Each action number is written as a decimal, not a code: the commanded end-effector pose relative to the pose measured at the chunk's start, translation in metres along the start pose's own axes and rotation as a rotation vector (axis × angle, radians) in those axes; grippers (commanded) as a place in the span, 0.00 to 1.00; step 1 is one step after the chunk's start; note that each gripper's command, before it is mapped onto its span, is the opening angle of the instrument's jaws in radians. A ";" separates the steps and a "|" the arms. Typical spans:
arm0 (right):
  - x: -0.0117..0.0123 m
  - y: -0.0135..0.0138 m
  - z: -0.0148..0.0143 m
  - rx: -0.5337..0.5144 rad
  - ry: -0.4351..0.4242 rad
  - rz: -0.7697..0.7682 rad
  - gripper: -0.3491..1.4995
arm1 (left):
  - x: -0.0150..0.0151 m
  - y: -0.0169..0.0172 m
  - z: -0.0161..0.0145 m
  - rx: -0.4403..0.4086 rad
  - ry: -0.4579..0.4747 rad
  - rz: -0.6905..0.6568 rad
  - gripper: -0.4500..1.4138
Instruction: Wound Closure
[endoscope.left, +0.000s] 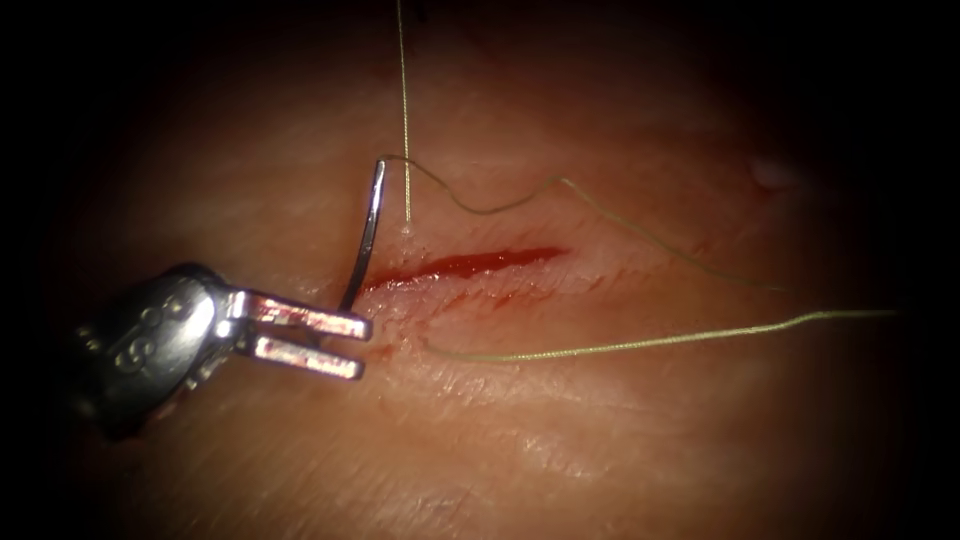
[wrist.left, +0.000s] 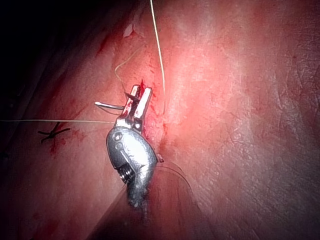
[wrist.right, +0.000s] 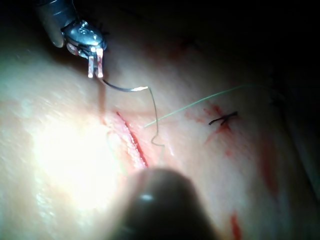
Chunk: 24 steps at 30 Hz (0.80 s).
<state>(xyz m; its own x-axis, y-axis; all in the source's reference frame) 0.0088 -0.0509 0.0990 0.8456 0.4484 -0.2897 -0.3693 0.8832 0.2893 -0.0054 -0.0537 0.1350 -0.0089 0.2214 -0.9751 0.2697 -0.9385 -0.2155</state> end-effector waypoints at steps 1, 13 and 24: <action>0.0020 0.0007 0.0014 -0.013 0.038 0.023 0.94 | -0.0007 -0.0004 0.0003 0.000 0.000 0.002 0.00; 0.0092 -0.0062 0.0128 0.135 0.085 0.002 0.94 | -0.0007 -0.0004 0.0002 -0.003 -0.002 0.002 0.00; 0.0116 -0.0112 0.0238 0.137 0.038 -0.036 0.90 | -0.0007 -0.0003 0.0001 -0.005 -0.004 0.002 0.00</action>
<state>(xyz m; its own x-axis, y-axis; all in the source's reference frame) 0.0310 -0.0590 0.1137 0.8432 0.4247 -0.3298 -0.2817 0.8713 0.4018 -0.0052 -0.0537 0.1351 -0.0134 0.2197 -0.9755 0.2743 -0.9373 -0.2149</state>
